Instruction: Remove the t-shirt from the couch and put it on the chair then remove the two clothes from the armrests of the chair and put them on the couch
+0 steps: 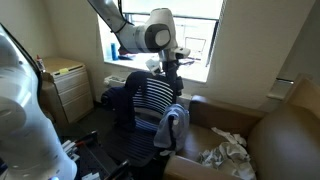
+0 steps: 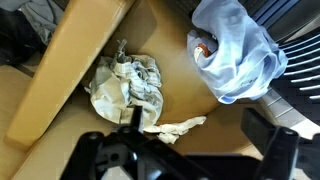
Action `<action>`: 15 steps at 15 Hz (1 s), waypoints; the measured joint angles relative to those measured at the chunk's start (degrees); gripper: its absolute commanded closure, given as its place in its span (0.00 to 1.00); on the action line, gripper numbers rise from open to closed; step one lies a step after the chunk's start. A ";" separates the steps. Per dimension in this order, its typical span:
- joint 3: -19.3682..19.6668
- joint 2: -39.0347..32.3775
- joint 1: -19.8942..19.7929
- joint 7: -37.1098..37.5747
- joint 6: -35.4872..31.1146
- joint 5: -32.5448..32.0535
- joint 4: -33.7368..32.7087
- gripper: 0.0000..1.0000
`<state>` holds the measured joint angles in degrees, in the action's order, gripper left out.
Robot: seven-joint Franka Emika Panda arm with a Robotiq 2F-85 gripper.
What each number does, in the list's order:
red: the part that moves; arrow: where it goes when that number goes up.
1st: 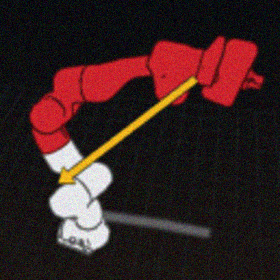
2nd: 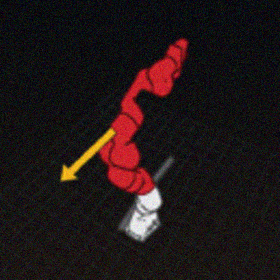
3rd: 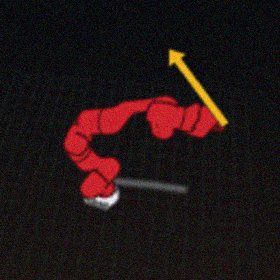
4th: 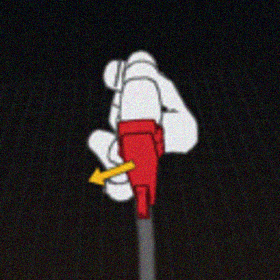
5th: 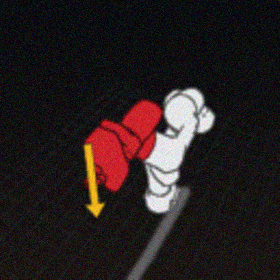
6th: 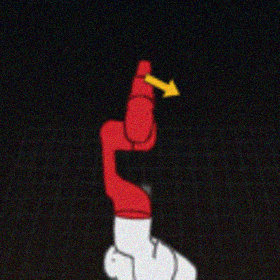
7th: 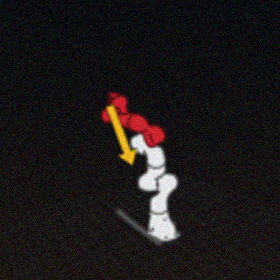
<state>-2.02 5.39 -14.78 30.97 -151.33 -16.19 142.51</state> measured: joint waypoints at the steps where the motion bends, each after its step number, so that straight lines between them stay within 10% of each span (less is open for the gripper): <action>1: 0.30 0.17 0.53 1.79 -0.72 -2.08 0.12 0.00; 6: 4.59 -7.96 -2.54 26.26 -4.81 -19.99 -4.57 0.00; 15: 11.77 -14.93 4.59 38.01 -3.10 -12.22 -15.71 0.00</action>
<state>9.75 -9.54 -10.19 68.98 -154.44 -28.41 126.79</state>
